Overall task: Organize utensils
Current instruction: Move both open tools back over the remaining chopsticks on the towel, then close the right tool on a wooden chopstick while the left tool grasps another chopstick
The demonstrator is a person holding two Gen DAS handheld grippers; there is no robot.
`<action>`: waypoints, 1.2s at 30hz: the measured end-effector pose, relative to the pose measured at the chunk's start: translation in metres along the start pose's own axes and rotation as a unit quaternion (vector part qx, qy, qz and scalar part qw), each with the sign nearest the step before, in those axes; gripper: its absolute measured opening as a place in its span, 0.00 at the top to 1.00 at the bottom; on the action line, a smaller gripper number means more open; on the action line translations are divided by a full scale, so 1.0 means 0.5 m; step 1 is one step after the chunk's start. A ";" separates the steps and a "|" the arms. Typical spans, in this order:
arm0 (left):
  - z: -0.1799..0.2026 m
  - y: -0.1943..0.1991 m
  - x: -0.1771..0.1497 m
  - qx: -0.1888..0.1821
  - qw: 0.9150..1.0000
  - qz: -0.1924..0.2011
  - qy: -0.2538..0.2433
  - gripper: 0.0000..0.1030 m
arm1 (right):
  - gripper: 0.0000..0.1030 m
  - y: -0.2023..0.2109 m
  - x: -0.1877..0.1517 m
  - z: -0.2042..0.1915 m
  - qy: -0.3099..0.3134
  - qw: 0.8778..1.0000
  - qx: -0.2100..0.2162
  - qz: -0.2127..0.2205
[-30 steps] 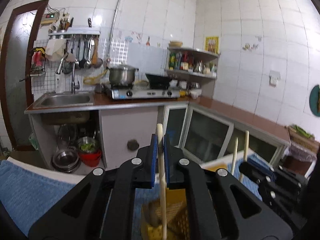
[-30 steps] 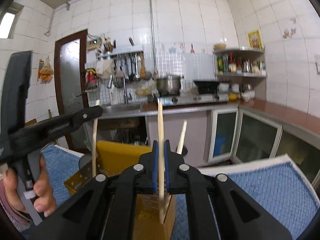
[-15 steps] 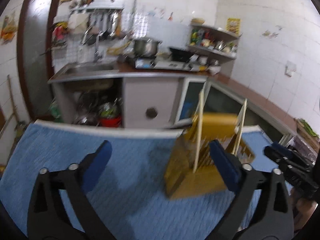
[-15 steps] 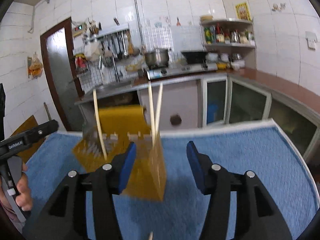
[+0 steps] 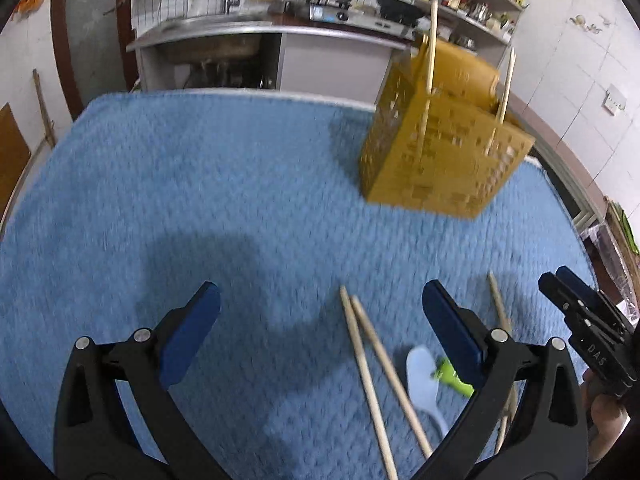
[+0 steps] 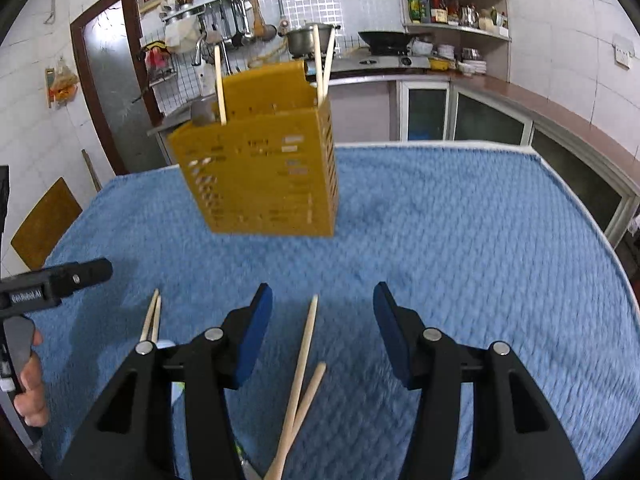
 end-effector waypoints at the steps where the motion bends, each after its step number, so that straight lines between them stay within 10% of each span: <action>1: -0.002 -0.005 -0.015 0.005 1.000 -0.006 -0.001 0.05 | 0.49 -0.003 -0.010 0.000 0.001 1.000 -0.004 -0.006; 22: 0.018 -0.067 -0.107 0.053 0.997 -0.038 -0.035 0.12 | 0.61 -0.058 -0.086 -0.020 0.027 0.997 -0.031 -0.070; 36: 0.060 -0.082 -0.076 0.056 0.992 -0.048 -0.100 0.58 | 0.75 -0.093 -0.057 -0.014 0.034 0.993 -0.032 -0.104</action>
Point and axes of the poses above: each gripper's, at about its wrist camera, not at the fingertips, and y roughly against the way its jaws point, z to its right, x to its top, the point moved 4 cm from there along -y, roughly the way its jaws point, and after that the axes turned 1 degree about -y, right-handed, at the moved point
